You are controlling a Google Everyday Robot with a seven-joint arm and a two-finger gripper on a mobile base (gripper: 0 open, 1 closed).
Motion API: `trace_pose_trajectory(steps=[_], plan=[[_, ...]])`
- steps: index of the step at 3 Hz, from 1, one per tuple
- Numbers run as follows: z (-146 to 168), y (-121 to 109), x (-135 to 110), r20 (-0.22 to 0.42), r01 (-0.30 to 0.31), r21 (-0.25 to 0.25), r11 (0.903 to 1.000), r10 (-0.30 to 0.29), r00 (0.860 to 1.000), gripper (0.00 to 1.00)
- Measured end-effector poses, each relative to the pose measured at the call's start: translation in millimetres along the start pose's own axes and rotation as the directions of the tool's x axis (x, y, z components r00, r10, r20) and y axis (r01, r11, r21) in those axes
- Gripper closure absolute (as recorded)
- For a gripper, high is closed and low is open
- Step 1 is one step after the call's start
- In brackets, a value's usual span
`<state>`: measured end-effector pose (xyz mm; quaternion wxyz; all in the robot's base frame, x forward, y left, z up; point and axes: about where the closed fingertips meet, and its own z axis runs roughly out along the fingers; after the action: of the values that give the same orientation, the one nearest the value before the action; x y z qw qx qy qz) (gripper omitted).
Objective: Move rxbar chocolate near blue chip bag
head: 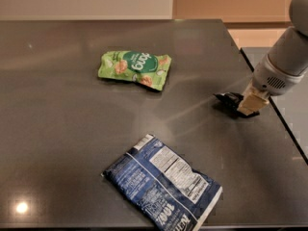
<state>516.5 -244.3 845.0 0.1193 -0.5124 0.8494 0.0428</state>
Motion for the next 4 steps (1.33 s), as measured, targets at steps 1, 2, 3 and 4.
trace_pose_trajectory(steps=[1,2,3,4], plan=[[-23,35,-20,0.071,0.07,-0.036,0.9969,-0.067,0.995,1.0],[-39,68,-34,0.127,0.129,-0.078,0.9886,-0.119,0.985,1.0],[-44,105,-43,0.16,0.177,-0.133,0.9752,-0.155,0.975,1.0],[-41,136,-48,0.18,0.232,-0.18,0.9558,-0.2,0.963,1.0]])
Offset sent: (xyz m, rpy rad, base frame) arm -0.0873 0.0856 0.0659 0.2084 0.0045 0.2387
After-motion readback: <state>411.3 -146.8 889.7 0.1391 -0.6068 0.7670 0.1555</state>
